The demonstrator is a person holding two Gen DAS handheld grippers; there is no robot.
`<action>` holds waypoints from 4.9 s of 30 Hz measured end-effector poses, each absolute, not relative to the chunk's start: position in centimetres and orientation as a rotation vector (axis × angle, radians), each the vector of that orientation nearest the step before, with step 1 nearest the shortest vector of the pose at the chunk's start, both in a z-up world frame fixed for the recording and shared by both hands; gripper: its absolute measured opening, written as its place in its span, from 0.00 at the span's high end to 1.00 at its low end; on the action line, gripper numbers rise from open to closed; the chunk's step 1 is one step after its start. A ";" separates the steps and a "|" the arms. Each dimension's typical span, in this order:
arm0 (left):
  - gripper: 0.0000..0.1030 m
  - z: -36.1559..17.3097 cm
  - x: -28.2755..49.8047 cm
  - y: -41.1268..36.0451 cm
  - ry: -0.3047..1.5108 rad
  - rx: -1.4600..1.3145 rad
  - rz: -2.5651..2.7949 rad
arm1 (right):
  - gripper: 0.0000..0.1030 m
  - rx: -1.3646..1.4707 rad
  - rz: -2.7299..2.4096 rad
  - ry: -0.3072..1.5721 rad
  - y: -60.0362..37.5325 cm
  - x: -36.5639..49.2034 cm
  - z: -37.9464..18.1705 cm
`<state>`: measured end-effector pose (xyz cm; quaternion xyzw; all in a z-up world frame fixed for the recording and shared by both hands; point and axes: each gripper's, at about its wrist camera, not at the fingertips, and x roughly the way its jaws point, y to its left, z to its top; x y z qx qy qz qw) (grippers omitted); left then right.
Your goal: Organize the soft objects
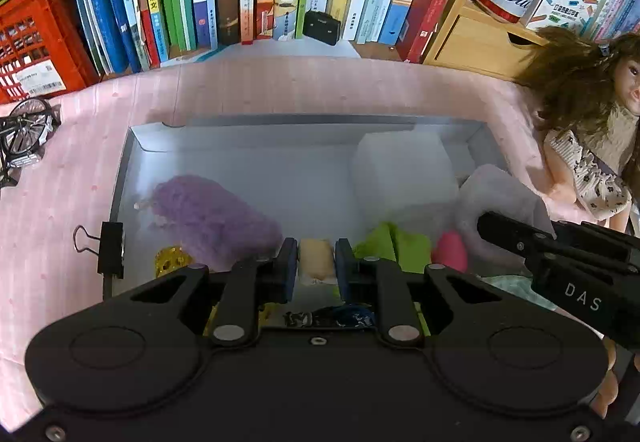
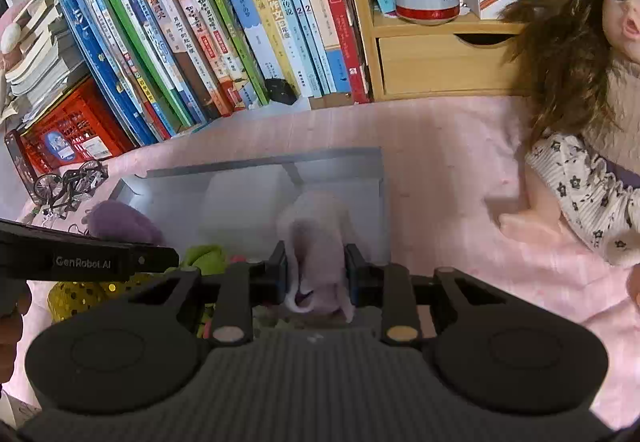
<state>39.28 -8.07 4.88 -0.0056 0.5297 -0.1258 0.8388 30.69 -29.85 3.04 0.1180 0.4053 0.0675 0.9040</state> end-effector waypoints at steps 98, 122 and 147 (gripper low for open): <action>0.43 5.8 29.6 -0.8 1.456 0.051 -0.305 | 0.43 -0.841 0.666 0.642 -9.4 10.9 1.1; 0.82 4.0 29.6 -6.1 1.467 0.201 -0.334 | 0.53 -0.779 0.610 0.576 -12.5 5.5 0.6; 0.98 6.6 29.4 0.6 1.399 0.099 -0.298 | 0.18 -0.807 0.571 0.538 -10.4 7.8 -0.4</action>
